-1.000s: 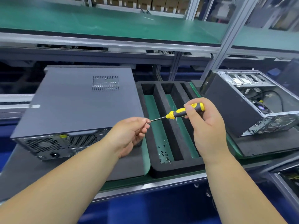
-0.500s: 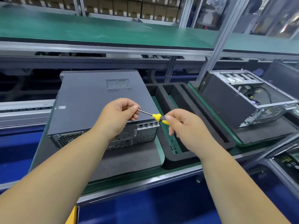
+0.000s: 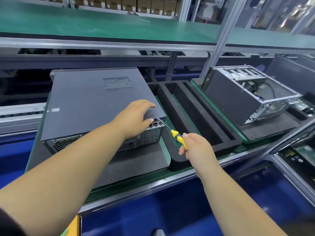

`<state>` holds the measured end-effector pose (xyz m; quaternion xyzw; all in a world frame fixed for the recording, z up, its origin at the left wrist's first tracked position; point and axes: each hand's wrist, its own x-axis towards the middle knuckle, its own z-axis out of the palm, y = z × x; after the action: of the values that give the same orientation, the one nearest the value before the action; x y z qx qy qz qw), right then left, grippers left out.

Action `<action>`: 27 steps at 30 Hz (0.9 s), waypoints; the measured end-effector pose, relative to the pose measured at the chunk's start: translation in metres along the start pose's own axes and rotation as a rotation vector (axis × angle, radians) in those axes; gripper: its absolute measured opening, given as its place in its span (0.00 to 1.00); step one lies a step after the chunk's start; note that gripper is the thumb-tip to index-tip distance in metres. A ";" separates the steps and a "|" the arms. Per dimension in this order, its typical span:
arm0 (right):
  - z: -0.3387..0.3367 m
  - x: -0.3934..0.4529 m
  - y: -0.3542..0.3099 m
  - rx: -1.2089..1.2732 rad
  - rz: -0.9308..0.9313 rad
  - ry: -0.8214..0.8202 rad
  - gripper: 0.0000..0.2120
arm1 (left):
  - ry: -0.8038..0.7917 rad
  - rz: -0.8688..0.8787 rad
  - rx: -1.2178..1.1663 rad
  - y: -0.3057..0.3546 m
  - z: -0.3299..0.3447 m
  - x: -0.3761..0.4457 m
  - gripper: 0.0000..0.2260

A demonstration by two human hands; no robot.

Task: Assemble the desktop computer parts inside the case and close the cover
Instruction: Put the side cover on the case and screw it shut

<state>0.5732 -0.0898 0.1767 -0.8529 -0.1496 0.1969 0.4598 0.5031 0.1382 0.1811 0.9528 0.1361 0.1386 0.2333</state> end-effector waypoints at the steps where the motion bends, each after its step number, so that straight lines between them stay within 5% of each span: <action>1: 0.001 0.000 0.002 0.005 0.014 0.011 0.19 | -0.006 0.017 0.007 0.000 0.002 0.004 0.21; 21: 0.018 -0.004 0.008 0.034 0.051 0.074 0.22 | 0.122 0.025 0.088 0.011 0.030 0.019 0.06; 27: 0.028 -0.006 0.008 0.174 0.091 -0.067 0.16 | 0.156 0.021 0.074 0.007 0.037 0.019 0.04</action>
<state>0.5547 -0.0761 0.1574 -0.8088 -0.1081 0.2582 0.5172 0.5341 0.1234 0.1572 0.9485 0.1488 0.2095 0.1850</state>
